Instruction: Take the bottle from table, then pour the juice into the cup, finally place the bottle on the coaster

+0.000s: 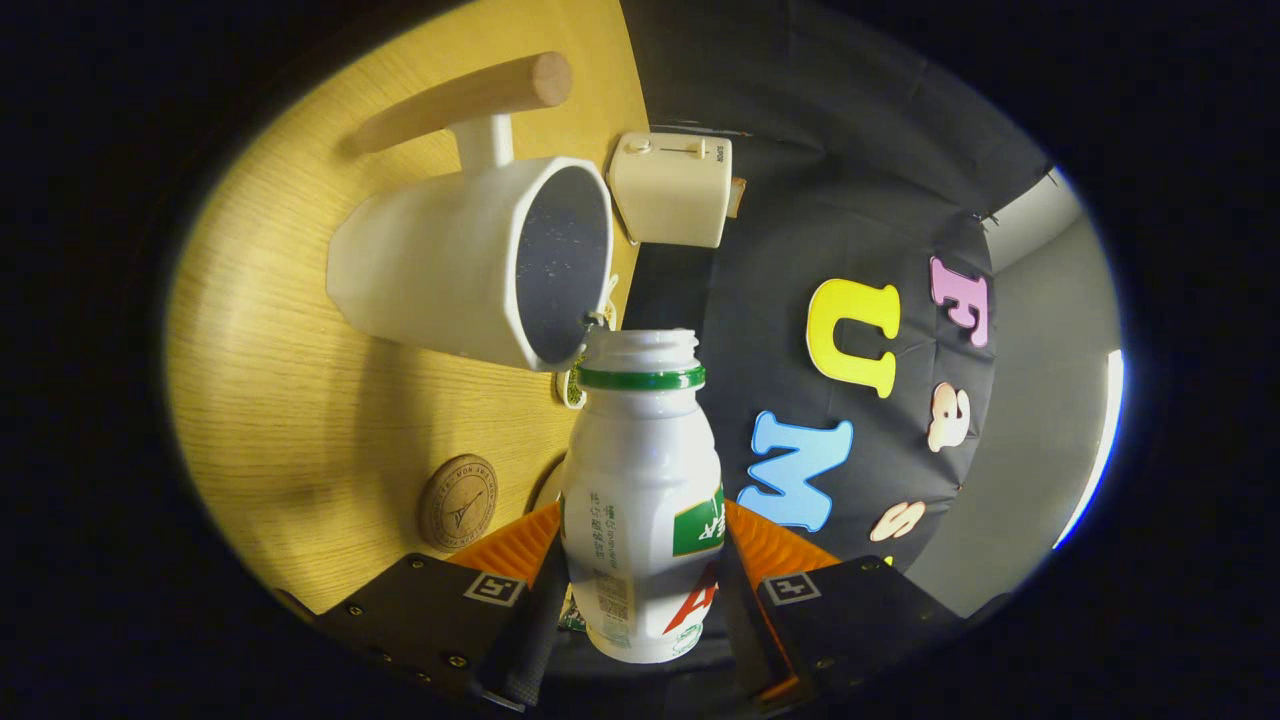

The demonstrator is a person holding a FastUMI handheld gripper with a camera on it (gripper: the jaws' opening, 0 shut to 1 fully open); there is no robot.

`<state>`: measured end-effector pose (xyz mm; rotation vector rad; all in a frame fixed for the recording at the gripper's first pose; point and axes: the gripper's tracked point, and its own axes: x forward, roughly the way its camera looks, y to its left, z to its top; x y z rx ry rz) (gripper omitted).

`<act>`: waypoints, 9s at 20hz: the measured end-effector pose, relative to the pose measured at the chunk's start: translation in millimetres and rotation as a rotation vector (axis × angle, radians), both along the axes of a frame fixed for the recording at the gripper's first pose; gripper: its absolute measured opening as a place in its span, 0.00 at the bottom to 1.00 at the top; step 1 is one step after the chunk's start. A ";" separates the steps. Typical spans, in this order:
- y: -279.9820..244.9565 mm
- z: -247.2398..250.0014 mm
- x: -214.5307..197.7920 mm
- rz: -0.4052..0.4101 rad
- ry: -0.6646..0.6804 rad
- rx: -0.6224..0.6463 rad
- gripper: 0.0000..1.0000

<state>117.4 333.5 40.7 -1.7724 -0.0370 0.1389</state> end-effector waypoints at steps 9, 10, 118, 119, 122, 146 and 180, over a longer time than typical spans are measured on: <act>-0.4 4.7 2.2 0.006 -0.027 -0.041 0.71; -0.4 5.9 2.5 0.007 -0.033 -0.047 0.71; -40.4 34.2 -1.6 -0.016 0.256 1.287 0.71; -40.1 33.3 -0.7 -0.013 0.266 1.314 0.71; -39.5 32.7 1.2 -0.010 0.293 1.400 0.71; -44.0 -0.4 59.6 -0.013 0.358 1.748 0.71; -48.3 81.0 35.0 0.066 0.199 1.711 0.98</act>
